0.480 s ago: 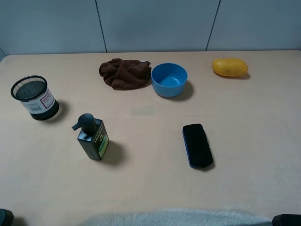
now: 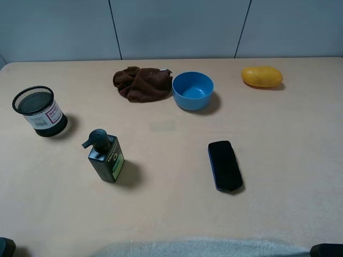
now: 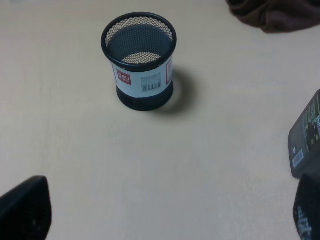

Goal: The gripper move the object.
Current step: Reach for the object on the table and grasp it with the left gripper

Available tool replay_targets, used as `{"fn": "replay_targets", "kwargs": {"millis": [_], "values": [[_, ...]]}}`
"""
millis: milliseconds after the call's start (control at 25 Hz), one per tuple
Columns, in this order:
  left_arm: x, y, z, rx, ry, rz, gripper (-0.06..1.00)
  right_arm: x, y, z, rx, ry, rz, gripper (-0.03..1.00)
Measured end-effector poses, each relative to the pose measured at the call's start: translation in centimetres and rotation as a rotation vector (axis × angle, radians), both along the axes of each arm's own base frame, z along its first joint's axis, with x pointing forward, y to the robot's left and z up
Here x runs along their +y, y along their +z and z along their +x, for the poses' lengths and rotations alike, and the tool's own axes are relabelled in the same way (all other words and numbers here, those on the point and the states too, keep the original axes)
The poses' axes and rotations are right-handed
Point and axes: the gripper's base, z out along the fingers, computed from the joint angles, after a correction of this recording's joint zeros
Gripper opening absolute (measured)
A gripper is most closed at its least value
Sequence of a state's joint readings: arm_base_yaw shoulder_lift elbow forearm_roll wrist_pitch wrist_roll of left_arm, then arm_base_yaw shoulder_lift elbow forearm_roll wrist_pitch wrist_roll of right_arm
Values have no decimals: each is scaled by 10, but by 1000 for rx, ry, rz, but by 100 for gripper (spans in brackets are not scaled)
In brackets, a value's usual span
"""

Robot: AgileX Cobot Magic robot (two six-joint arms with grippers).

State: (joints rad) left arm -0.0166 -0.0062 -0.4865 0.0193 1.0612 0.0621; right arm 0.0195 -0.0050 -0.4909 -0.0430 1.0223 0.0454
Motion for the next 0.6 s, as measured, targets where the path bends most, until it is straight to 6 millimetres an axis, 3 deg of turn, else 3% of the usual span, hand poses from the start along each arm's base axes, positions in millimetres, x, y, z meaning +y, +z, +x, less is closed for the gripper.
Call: {"fn": "replay_targets", "kwargs": {"millis": [440,600], "values": [[0,1,0,2,0,0,97,0,0,0,0,0,0,69],[0,12,5,30,1,2,96,0,0,0,0,0,0,69]]}}
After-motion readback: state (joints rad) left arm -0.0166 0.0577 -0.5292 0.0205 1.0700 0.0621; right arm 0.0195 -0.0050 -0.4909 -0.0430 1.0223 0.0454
